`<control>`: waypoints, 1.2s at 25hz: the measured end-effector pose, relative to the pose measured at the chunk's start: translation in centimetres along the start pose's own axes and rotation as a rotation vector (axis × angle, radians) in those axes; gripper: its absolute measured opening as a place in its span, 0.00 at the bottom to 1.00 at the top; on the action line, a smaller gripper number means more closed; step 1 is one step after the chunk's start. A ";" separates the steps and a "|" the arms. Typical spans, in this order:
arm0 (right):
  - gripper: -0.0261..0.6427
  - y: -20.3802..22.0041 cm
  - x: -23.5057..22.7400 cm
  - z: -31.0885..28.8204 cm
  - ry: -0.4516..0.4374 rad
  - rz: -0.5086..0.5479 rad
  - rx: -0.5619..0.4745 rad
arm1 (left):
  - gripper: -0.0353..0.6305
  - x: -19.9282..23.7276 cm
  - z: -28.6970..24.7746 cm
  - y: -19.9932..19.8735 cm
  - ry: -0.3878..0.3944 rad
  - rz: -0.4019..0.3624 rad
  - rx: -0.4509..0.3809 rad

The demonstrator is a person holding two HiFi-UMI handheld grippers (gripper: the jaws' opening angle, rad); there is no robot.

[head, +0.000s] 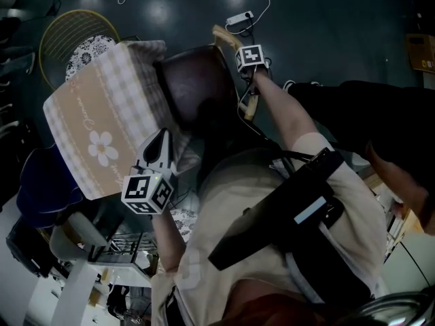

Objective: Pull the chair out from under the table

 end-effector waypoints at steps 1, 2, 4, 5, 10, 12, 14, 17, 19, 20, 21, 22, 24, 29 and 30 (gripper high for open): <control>0.22 0.0 -0.2 0.0 0.003 0.000 -0.003 | 0.06 0.1 0.0 0.0 0.003 -0.002 -0.002; 0.22 0.0 -0.3 0.1 0.007 -0.001 -0.006 | 0.06 0.2 -0.1 0.1 0.008 -0.004 -0.003; 0.21 0.4 -0.3 -0.2 0.011 -0.007 -0.005 | 0.06 0.5 0.1 0.5 0.010 -0.007 -0.003; 0.21 0.8 -0.1 -0.5 0.011 -0.012 0.001 | 0.06 0.7 0.4 0.7 0.006 -0.007 0.000; 0.21 1.2 0.0 -0.3 0.012 -0.002 0.000 | 0.06 0.3 0.5 1.0 0.008 -0.006 0.021; 0.21 1.1 -0.2 0.2 0.011 -0.008 0.004 | 0.06 -0.1 0.3 0.6 0.016 -0.010 0.023; 0.21 1.0 -0.3 0.5 0.011 -0.012 0.001 | 0.06 -0.3 0.2 0.4 0.020 -0.015 0.025; 0.22 0.9 -0.2 0.5 0.000 -0.021 -0.003 | 0.06 -0.4 0.1 0.4 0.024 -0.021 0.026; 0.22 0.8 -0.2 0.5 0.001 -0.023 -0.003 | 0.06 -0.3 0.0 0.4 0.025 -0.022 0.026; 0.22 0.9 -0.2 0.5 0.000 -0.025 -0.001 | 0.06 -0.3 0.0 0.4 0.025 -0.022 0.027; 0.22 0.9 -0.2 0.5 -0.002 -0.029 0.001 | 0.06 -0.3 0.0 0.5 0.026 -0.021 0.028; 0.22 1.0 -0.2 0.5 -0.005 -0.032 0.003 | 0.06 -0.4 0.0 0.5 0.027 -0.020 0.028; 0.22 1.2 -0.2 0.5 -0.005 -0.036 0.009 | 0.06 -0.5 -0.1 0.5 0.026 -0.019 0.027; 0.22 0.9 -0.5 0.5 -0.005 -0.041 0.009 | 0.06 -0.4 -0.3 0.1 0.023 -0.029 0.025; 0.22 0.7 -0.6 0.5 0.000 -0.040 0.008 | 0.06 -0.4 -0.3 0.1 0.021 -0.028 0.026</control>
Point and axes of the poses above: the fingertips, and each gripper's own axes: z backward along the fingers, x to its left, y out of its underside, the point moved 3 cm from there along z, backward along the fingers, and after that the axes turned 7 degrees about -x, right-handed, at the moved point
